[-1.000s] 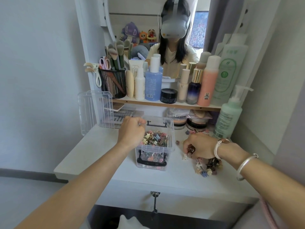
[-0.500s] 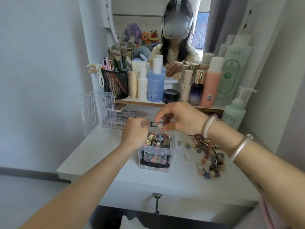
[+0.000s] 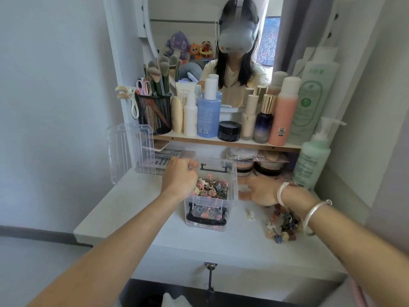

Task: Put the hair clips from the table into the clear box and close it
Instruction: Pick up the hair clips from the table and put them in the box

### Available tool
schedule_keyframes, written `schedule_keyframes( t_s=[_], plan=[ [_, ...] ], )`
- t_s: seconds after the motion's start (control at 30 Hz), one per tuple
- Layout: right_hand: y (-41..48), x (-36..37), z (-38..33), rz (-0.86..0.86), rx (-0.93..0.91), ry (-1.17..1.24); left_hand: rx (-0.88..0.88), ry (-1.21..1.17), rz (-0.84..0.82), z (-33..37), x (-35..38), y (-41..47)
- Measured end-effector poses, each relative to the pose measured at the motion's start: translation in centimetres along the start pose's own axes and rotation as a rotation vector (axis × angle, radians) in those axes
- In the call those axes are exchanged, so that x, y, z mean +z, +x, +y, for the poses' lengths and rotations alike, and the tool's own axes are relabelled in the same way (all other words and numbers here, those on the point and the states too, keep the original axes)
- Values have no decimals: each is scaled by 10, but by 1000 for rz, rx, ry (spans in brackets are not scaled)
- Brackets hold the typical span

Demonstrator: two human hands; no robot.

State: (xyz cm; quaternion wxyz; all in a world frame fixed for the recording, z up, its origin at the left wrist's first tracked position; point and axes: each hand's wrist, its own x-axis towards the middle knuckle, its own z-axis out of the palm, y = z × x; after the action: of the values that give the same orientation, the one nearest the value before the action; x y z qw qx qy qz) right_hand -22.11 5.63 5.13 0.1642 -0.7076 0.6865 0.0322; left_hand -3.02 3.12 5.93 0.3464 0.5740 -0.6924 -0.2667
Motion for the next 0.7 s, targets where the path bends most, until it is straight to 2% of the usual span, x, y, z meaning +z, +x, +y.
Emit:
schedule_keyframes(
  t_s=[0.23, 0.4, 0.57, 0.63, 0.7],
  plan=[
    [-10, -2, -10, -109, -67, -43, 9, 16, -7, -1, 0, 1],
    [-19, 3, -6, -73, -93, -19, 12, 16, -6, -2, 0, 1],
    [-19, 0, -6, 69, -96, -38, 7, 6, -5, -2, 1, 1],
    [-21, -13, -7, 248, -93, 12, 5, 8, 1, -2, 0, 0],
    [-25, -30, -13, 478, -97, 198, 4, 11, 9, -1, 1, 0]
  ],
)
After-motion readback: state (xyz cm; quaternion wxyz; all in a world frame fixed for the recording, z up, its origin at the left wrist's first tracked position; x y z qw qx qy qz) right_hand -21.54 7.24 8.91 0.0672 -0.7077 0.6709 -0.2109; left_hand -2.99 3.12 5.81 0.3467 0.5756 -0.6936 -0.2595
